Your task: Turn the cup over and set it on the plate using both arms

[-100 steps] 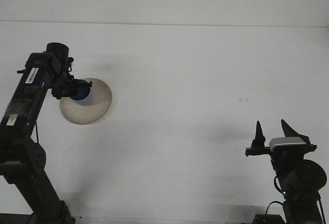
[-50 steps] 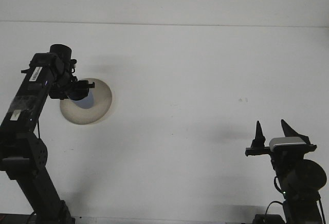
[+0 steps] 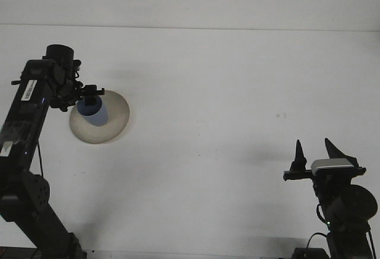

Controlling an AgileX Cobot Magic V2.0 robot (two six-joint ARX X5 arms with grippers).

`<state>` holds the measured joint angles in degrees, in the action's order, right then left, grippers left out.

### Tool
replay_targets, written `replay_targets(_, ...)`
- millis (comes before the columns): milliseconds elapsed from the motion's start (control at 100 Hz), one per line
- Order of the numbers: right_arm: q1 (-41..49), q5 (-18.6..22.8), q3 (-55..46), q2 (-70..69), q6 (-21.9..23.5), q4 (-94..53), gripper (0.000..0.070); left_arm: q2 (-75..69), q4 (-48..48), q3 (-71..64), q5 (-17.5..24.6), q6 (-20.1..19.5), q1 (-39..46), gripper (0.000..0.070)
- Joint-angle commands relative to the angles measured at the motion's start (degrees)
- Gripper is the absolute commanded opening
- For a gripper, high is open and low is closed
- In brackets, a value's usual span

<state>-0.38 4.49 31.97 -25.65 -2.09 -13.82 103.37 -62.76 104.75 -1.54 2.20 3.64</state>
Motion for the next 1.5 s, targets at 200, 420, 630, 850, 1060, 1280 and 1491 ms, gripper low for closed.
replay_targets(200,0.04,-0.02,0.26,-0.15,0.79,0.52,0.048,-6.95,0.0,1.44,0.04,0.22,0.0,0.0353)
replay_targets(420,0.04,0.0,0.26,-0.15,0.79,0.5,0.048,-14.78,4.24,-3.19,0.04,0.39,-2.05,0.0351)
replay_targets(630,0.04,-0.02,0.26,-0.15,0.79,0.5,0.048,-27.02,12.94,-16.79,0.04,0.46,-3.74,0.0351)
replay_targets(850,0.04,-0.02,0.26,-0.17,0.79,0.52,0.048,-40.74,23.45,-32.28,0.04,0.59,-5.38,0.0351)
replay_targets(1060,0.04,-0.02,0.26,-0.17,0.79,0.5,0.048,-53.66,36.35,-49.59,0.04,0.61,-6.99,0.0351)
replay_targets(1280,0.04,0.0,0.26,-0.17,0.81,0.48,0.048,-64.52,45.29,-63.58,0.04,0.44,-7.89,0.0351)
replay_targets(1491,0.04,0.0,0.26,-0.17,0.81,0.5,0.048,-69.57,48.26,-68.76,0.02,-0.04,-7.89,0.0351)
